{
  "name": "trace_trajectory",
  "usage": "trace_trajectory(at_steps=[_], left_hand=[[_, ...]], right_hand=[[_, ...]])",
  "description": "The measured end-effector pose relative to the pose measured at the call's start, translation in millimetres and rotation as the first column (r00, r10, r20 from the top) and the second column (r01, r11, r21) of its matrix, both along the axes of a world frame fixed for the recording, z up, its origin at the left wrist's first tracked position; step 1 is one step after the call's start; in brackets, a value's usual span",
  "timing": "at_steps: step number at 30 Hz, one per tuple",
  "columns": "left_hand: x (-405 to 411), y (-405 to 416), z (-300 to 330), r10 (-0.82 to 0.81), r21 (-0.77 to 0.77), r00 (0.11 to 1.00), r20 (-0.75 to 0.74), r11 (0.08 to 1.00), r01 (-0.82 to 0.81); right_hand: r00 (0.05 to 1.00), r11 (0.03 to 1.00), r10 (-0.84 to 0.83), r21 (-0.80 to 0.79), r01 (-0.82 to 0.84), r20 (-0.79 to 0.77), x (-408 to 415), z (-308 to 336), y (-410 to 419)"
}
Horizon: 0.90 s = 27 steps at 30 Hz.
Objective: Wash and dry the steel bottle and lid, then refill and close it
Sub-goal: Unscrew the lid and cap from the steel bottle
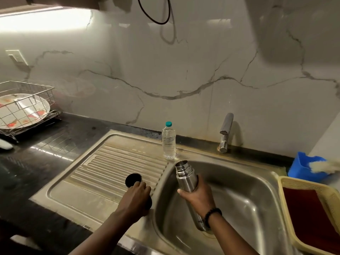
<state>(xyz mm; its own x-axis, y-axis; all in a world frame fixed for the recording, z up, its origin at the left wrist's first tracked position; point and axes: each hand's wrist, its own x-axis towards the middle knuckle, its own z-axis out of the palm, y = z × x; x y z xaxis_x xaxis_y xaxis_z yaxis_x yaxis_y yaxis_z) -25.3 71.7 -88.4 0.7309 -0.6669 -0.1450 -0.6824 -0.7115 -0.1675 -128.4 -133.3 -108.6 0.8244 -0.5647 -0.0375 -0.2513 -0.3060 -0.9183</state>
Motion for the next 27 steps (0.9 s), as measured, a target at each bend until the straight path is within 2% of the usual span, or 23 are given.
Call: trace_trajectory(at_steps=[3, 5, 8, 11, 14, 15, 17, 18, 19, 20, 21, 22, 25, 27], left_hand=[[-4.3, 20.4, -9.3, -0.066, -0.023, 0.996, 0.060, 0.997, 0.067], [-5.0, 29.6, -16.1, -0.120, -0.090, 0.978, 0.169, 0.986, 0.137], [-8.9, 38.2, -16.1, -0.145, -0.107, 0.959, 0.243, 0.979, 0.175], [-8.6, 36.1, -18.9, -0.124, -0.169, 0.966, 0.225, 0.972, 0.164], [-12.4, 23.3, -12.4, -0.080, -0.350, 0.973, 0.219, 0.924, 0.154], [-15.5, 14.7, -8.3, -0.057, -0.470, 0.985, 0.163, 0.873, 0.129], [-27.4, -9.1, 14.3, -0.004, -0.680, 0.984, -0.179, 0.724, -0.120], [-31.5, -22.8, 22.5, -0.006, -0.712, 0.916, -0.400, 0.632, -0.307], [-34.0, -37.4, 27.0, -0.059, -0.678, 0.792, -0.608, 0.558, -0.479], [-35.4, -52.8, 28.5, -0.173, -0.621, 0.633, -0.755, 0.497, -0.606], [-36.1, -68.0, 24.2, -0.275, -0.588, 0.521, -0.808, 0.435, -0.682], [-37.0, -80.7, 18.4, -0.324, -0.571, 0.475, -0.818, 0.366, -0.735], [-43.5, -105.5, 9.8, -0.307, -0.536, 0.472, -0.827, 0.174, -0.826], [-45.5, -116.6, 5.2, -0.328, -0.511, 0.449, -0.832, 0.136, -0.848]], right_hand=[[1.000, 1.000, 0.016, -0.001, -0.016, -0.015, 0.0, -2.1, 5.1], [0.999, 1.000, 0.026, 0.005, -0.026, -0.031, 0.1, -4.0, 7.2], [0.998, 1.000, 0.026, 0.000, -0.026, -0.049, 0.1, -5.4, 9.2], [0.997, 0.999, 0.040, -0.009, -0.041, -0.059, -1.1, -4.8, 9.8], [0.994, 0.997, 0.073, -0.024, -0.076, -0.086, -1.8, -0.2, 5.7], [0.990, 0.995, 0.093, -0.036, -0.097, -0.102, -1.1, 1.9, 3.0], [0.980, 0.986, 0.140, -0.067, -0.150, -0.141, 0.5, 8.2, -2.2], [0.973, 0.980, 0.167, -0.079, -0.181, -0.156, 1.7, 11.6, -4.1], [0.967, 0.973, 0.195, -0.087, -0.212, -0.164, 3.0, 14.9, -5.1], [0.961, 0.968, 0.218, -0.089, -0.235, -0.172, 4.0, 18.5, -5.6], [0.956, 0.965, 0.231, -0.086, -0.249, -0.179, 4.8, 21.7, -5.9], [0.953, 0.964, 0.237, -0.078, -0.255, -0.191, 5.5, 25.3, -6.5], [0.939, 0.958, 0.271, -0.039, -0.285, -0.214, 2.5, 39.0, -15.0], [0.915, 0.942, 0.332, 0.035, -0.333, -0.231, -7.6, 49.4, -26.3]])
